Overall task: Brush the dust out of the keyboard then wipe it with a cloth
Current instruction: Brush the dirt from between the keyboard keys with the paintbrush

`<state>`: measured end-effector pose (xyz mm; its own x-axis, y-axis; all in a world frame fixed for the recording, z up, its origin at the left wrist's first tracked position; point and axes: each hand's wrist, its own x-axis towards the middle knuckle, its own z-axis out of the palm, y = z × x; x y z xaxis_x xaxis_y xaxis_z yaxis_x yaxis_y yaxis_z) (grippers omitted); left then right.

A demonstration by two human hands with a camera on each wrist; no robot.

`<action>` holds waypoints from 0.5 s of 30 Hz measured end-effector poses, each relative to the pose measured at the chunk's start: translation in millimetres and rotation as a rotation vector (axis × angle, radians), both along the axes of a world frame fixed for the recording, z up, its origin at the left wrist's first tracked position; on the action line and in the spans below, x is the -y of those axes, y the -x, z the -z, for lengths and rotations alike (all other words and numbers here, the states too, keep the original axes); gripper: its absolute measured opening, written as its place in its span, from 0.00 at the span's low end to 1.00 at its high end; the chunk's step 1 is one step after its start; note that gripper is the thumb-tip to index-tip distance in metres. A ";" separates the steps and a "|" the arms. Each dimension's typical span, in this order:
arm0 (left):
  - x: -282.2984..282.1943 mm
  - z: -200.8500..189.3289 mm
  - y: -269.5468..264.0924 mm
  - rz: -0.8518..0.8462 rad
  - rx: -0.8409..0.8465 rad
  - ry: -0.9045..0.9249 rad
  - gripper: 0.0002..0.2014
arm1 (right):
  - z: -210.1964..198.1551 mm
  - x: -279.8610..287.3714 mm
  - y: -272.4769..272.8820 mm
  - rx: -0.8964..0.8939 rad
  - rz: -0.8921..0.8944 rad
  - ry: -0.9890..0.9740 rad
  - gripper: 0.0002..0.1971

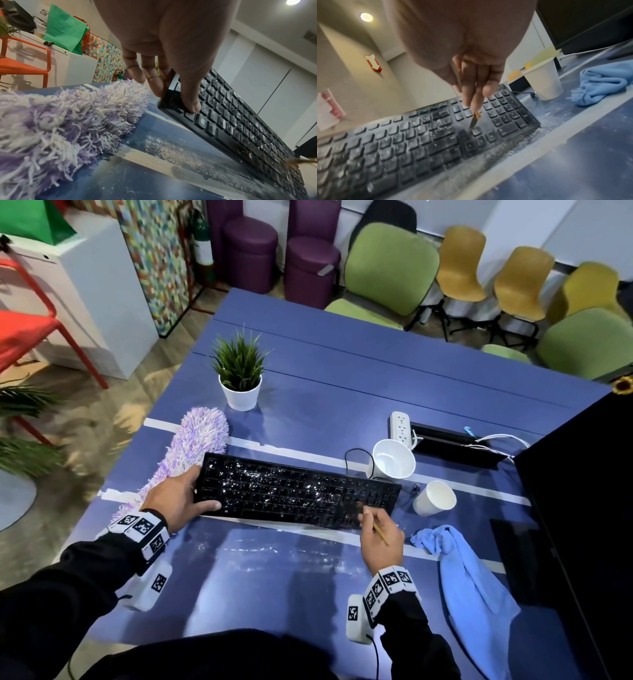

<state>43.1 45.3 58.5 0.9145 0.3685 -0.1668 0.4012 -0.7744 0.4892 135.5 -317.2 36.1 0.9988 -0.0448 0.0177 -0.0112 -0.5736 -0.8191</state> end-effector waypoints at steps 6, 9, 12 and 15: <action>0.1 0.9 -2.9 0.011 0.013 0.005 0.28 | -8.9 -14.6 -6.1 -0.074 -0.125 -0.071 0.09; 1.2 1.1 -2.6 0.012 0.014 0.013 0.28 | -9.1 -10.1 -11.1 -0.017 0.019 0.033 0.09; 2.0 2.7 -1.4 0.018 0.027 0.023 0.29 | -8.4 -12.4 -10.9 -0.046 -0.054 -0.035 0.09; 3.6 -0.1 -1.8 0.020 0.035 0.027 0.30 | -9.6 -14.5 -10.3 -0.049 -0.054 -0.046 0.09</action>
<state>44.8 41.7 58.5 0.9273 0.3456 -0.1439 0.3677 -0.7687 0.5234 145.7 -302.7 45.7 0.9994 0.0094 -0.0322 -0.0221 -0.5365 -0.8436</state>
